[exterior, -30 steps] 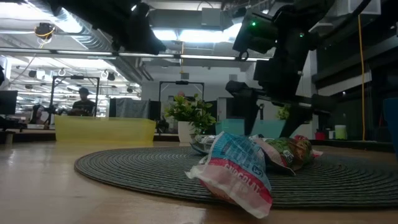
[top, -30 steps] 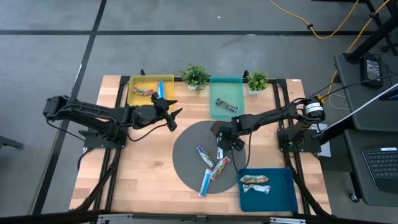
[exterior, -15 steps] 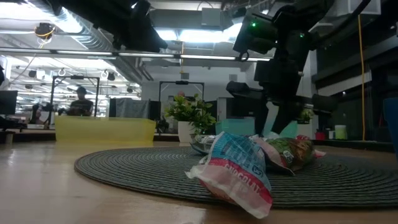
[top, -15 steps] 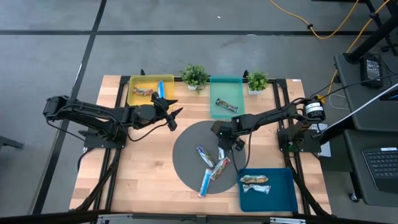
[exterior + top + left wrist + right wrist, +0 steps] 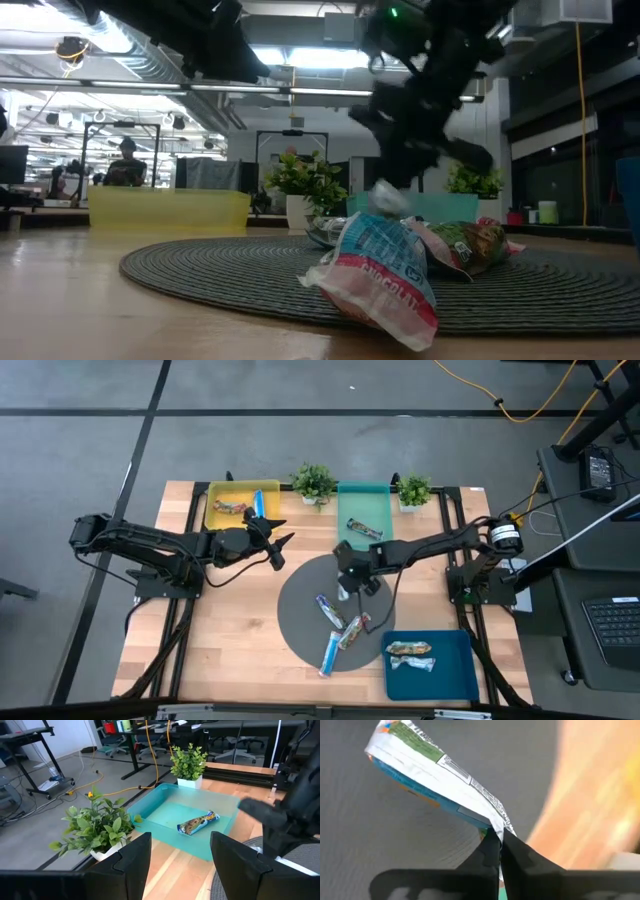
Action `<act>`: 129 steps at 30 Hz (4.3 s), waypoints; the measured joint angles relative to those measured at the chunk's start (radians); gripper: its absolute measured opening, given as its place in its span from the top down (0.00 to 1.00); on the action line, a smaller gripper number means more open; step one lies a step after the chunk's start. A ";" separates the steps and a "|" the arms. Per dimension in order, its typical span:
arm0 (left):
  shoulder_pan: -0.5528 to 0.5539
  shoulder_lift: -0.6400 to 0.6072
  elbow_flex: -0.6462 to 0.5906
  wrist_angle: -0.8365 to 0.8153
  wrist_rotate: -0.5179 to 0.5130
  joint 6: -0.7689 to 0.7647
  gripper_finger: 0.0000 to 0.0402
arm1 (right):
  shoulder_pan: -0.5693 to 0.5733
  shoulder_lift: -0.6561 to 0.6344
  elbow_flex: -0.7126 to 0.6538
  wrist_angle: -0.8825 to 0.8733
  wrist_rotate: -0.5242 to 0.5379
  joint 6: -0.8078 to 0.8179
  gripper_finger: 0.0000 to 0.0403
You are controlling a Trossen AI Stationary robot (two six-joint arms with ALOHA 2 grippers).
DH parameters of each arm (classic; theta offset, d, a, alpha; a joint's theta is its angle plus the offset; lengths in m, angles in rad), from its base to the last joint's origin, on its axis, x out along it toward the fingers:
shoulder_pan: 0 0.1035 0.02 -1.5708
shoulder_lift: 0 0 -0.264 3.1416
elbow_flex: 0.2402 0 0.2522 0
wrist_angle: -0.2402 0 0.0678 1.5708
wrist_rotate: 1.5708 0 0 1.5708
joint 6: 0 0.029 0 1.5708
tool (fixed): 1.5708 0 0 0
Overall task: Pick and place Granola Bars by type
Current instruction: Put the yellow granola bar into the blue bin
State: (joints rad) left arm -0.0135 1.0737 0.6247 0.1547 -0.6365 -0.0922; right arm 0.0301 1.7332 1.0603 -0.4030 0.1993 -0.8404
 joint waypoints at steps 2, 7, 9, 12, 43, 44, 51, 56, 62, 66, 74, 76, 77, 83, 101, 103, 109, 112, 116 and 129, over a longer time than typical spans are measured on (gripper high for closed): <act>0.000 0.000 0.000 0.000 0.000 0.001 0.51 | -0.003 -0.001 0.041 0.005 -0.014 0.054 0.99; 0.000 0.000 0.000 -0.001 0.000 0.001 0.51 | -0.017 -0.007 0.113 0.005 -0.169 0.137 0.97; -0.001 0.000 0.000 -0.001 0.000 0.001 0.51 | -0.034 -0.028 0.114 0.007 -0.264 0.173 0.98; -0.006 -0.001 -0.011 0.007 -0.001 -0.001 0.51 | -0.075 -0.084 0.100 0.022 -0.391 0.234 0.99; -0.032 0.000 -0.014 -0.001 -0.024 -0.017 0.51 | -0.199 -0.527 -0.280 0.804 -1.103 0.620 0.98; -0.032 0.000 -0.014 -0.001 -0.033 -0.017 0.51 | -0.199 -0.527 -0.280 0.804 -1.103 0.623 0.98; -0.032 0.000 -0.014 -0.001 -0.052 -0.007 0.51 | -0.200 -0.526 -0.280 0.787 -1.064 0.626 0.98; -0.032 0.000 -0.014 0.001 -0.053 0.001 0.51 | -0.204 -0.526 -0.280 0.780 -1.058 0.628 0.98; -0.032 0.000 -0.014 0.000 -0.054 0.001 0.51 | -0.207 -0.526 -0.281 0.670 -1.010 0.622 0.98; -0.032 0.000 -0.014 0.000 -0.054 0.001 0.51 | -0.208 -0.526 -0.281 0.565 -0.901 0.595 0.97; -0.032 0.000 -0.014 0.000 -0.063 0.001 0.51 | -0.208 -0.526 -0.281 0.537 -0.793 0.567 0.99; -0.032 0.000 -0.015 0.000 -0.070 0.001 0.51 | -0.208 -0.526 -0.281 0.527 -0.786 0.567 0.98; -0.032 0.000 -0.015 0.000 -0.073 0.001 0.51 | -0.208 -0.526 -0.281 0.515 -0.768 0.567 0.98; -0.032 0.000 -0.015 0.000 -0.078 0.001 0.51 | -0.232 -0.525 -0.281 0.399 -0.548 0.538 0.98; -0.031 0.033 -0.016 0.000 -0.093 0.010 0.51 | -0.266 -0.525 -0.281 0.069 -0.468 0.669 0.98; -0.030 0.043 -0.016 -0.002 -0.108 0.012 0.51 | -0.237 -0.525 -0.281 0.032 -0.441 0.721 0.98; -0.028 0.063 -0.016 0.002 -0.137 0.024 0.51 | -0.097 -0.525 -0.281 -0.098 -0.285 0.892 0.99; -0.028 0.064 -0.016 0.003 -0.137 0.024 0.51 | -0.013 -0.525 -0.281 -0.132 -0.271 0.995 0.99; -0.028 0.064 -0.016 0.007 -0.137 0.025 0.51 | 0.113 -0.525 -0.280 -0.162 -0.271 1.145 0.98; -0.029 0.064 -0.016 0.017 -0.135 0.002 0.52 | 0.495 -0.529 -0.122 -0.354 -0.002 1.502 0.99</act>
State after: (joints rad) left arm -0.0422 1.1378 0.6090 0.1714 -0.7715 -0.0906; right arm 0.5254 1.2045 0.9385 -0.7572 0.1969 0.6619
